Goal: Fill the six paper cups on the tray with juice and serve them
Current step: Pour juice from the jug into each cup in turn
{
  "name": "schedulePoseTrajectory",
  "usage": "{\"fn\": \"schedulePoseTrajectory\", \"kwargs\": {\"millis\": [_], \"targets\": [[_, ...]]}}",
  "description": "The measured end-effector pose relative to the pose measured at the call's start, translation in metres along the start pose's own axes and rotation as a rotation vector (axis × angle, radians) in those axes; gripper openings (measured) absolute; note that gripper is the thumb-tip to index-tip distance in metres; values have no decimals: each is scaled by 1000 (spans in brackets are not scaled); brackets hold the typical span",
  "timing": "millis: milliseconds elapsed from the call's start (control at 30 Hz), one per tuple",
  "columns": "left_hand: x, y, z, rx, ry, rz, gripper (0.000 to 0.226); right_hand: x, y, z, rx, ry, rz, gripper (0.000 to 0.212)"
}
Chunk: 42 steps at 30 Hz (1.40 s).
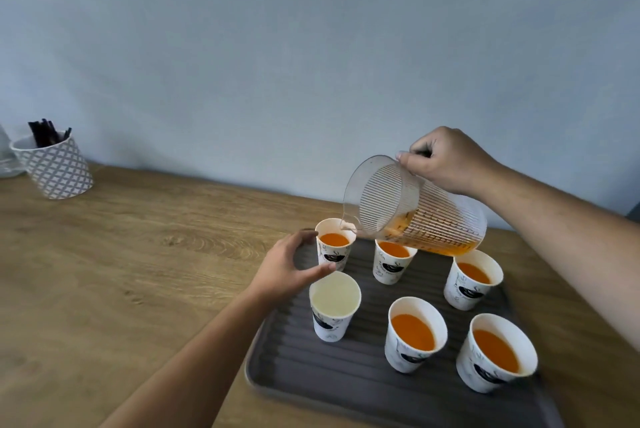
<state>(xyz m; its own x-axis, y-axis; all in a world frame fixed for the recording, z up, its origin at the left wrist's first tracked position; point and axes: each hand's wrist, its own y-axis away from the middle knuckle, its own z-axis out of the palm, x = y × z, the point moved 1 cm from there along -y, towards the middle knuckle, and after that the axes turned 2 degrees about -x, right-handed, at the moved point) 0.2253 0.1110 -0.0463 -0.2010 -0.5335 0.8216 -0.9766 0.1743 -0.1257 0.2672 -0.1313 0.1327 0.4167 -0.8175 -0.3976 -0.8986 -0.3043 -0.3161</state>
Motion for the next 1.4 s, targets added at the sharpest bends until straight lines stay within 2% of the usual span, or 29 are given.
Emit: {"fn": "schedulePoseTrajectory", "kwargs": {"millis": [133, 300, 567, 900, 1167, 1400], "targets": [[-3, 21, 3, -97, 26, -28, 100, -10, 17, 6, -34, 15, -7, 54], [-7, 37, 12, -154, 19, -62, 103, -19, 32, 15, -62, 55, -31, 57], [-12, 46, 18, -111, 25, -56, 86, -27, 40, 30, -120, 163, -71, 54], [-10, 46, 17, -101, -27, -76, 91, -32, 44, 36, -143, 284, -121, 54], [-7, 47, 16, -98, -35, -88, 81, -29, 45, 35, -141, 315, -121, 53], [-9, 48, 16, -106, -42, -99, 83, -30, 44, 31, -131, 367, -137, 52]]}}
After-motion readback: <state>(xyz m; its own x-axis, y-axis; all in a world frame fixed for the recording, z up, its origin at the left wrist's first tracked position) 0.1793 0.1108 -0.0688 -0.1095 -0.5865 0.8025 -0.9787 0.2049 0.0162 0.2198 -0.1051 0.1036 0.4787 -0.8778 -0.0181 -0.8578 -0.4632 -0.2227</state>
